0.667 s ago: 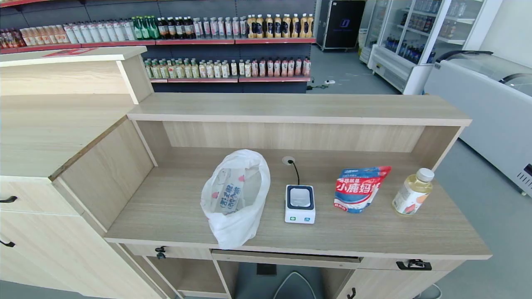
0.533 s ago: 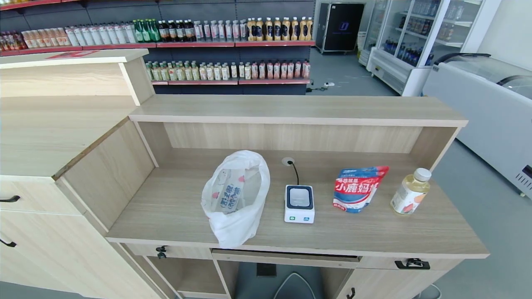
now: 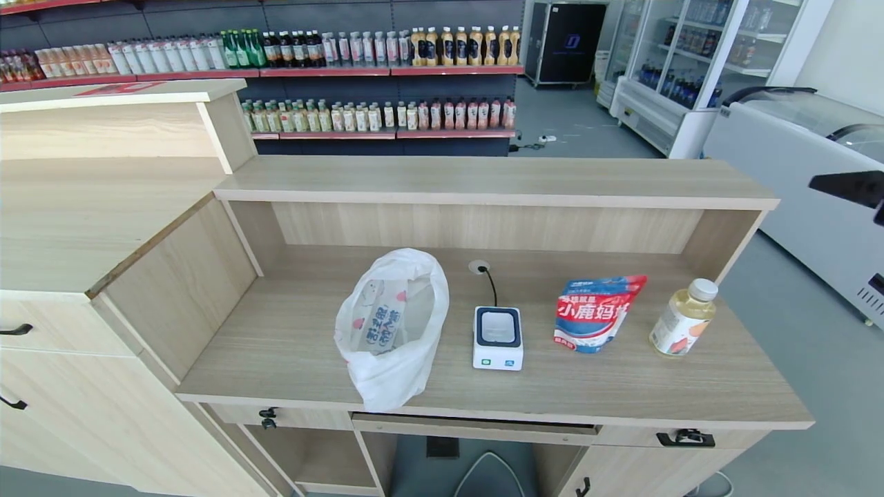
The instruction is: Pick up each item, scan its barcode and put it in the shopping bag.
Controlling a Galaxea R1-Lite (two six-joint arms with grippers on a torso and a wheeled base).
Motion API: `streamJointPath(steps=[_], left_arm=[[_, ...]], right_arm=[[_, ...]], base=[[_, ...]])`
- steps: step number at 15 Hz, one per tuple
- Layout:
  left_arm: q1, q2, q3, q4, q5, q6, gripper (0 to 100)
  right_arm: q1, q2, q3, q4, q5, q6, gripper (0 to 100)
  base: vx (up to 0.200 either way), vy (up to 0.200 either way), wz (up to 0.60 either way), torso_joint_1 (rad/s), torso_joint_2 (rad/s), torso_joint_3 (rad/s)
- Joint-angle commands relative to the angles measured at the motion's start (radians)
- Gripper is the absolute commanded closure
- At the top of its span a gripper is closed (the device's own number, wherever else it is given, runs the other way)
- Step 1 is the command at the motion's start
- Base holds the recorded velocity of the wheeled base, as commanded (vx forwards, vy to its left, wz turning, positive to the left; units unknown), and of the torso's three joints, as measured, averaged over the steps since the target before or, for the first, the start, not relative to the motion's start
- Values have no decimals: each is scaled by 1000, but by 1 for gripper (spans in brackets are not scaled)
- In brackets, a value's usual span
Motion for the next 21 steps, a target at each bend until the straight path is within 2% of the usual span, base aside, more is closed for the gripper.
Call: streamJointPath(steps=[1,6,11,15,21], left_arm=[[0,0,0,1,0,0,0],[0,0,0,0,0,0,0],[0,0,0,0,0,0,0],[0,0,0,0,0,0,0],[0,0,0,0,0,0,0]], right_arm=[[11,430,-189,-28,-34,240,0],[49,651,-189,-12,-34,426,0],[109,766,-278,-19,-19,492,0],[129,840,-330,-20,24,498,0],[166,969,-372,-37,19,493,0]], base=[[0,0,0,0,0,0],[0,0,0,0,0,0],[0,0,0,0,0,0],[0,0,0,0,0,0],[0,0,0,0,0,0]])
